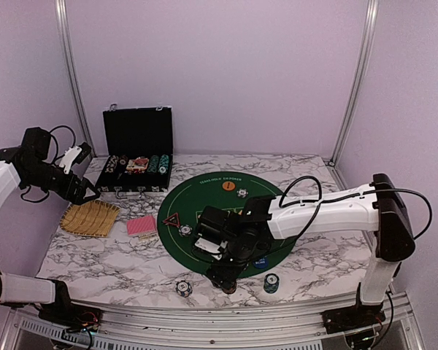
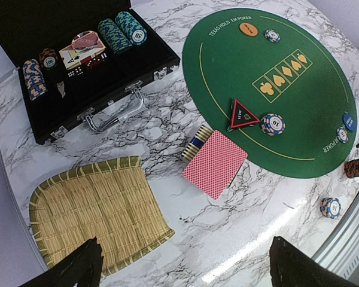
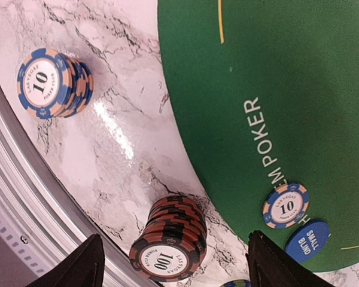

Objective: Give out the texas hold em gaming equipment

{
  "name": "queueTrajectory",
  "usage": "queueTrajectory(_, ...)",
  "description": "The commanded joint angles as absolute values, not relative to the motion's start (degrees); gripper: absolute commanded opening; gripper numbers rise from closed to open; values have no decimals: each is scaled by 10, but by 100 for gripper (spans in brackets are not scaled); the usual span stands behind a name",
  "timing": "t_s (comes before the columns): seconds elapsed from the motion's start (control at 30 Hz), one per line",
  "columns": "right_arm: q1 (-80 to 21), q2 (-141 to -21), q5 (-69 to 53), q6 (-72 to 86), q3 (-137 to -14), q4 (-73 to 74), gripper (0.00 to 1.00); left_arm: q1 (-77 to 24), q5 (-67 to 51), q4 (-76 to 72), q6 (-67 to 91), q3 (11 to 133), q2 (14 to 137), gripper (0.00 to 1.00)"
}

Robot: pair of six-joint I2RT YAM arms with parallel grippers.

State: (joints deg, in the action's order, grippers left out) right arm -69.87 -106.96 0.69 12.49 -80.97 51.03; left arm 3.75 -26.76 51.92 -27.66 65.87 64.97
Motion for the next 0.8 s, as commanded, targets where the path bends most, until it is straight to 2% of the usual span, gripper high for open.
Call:
queueTrajectory(0.0,-698,-1080,-20,117,-799,504,79,36,-274,533,-277,677,639,99)
queueTrajectory(0.3,-698,-1085,-28,116,-777,489,72,36,-273,533,-277,679,641,99)
queueTrajectory(0.77,-698,-1078,-17,116,-791,500,33,36,-272,532,-277,678,642,99)
